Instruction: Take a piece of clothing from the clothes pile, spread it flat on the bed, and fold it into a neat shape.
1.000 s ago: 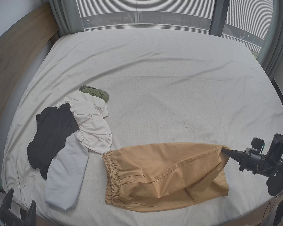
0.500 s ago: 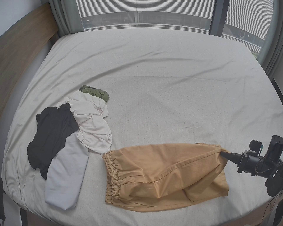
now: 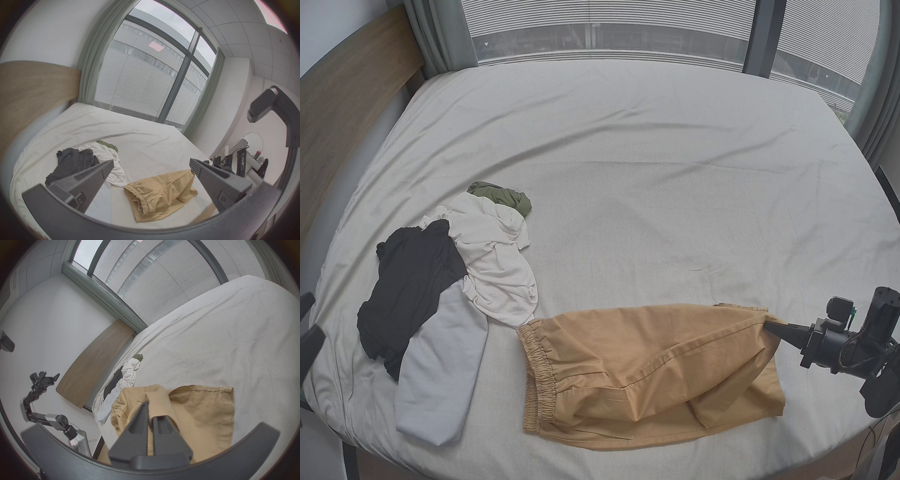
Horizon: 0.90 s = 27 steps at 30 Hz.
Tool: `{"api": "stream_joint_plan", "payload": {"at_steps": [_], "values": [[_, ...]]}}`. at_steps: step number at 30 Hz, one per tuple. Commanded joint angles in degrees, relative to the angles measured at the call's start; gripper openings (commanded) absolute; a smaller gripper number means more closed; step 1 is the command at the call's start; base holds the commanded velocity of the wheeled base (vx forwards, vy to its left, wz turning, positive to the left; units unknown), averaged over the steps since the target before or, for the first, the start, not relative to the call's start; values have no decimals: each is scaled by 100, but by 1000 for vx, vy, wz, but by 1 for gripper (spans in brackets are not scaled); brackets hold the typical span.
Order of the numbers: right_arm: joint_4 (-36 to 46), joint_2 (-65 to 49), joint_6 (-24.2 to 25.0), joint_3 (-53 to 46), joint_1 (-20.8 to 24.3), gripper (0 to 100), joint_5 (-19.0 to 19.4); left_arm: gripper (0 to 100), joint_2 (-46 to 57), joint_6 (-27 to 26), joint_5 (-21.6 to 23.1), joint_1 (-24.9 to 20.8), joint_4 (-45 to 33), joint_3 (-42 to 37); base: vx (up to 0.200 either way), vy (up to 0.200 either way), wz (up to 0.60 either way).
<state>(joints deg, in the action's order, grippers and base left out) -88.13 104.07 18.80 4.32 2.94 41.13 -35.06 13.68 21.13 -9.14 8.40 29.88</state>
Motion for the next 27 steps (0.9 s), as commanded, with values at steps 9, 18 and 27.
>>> {"api": "stream_joint_plan", "payload": {"at_steps": [9,18,27], "values": [[6,-36,10,149,146,0,-123,100,-2163,531,559,-246,1006,-641,0,0,0],[-3,333,-17,307,128,0,-132,100,-2717,926,1069,-88,2043,-852,0,0,0],[-12,412,-25,289,84,0,-140,100,-3710,337,1051,-176,2122,-668,0,0,0]]}}
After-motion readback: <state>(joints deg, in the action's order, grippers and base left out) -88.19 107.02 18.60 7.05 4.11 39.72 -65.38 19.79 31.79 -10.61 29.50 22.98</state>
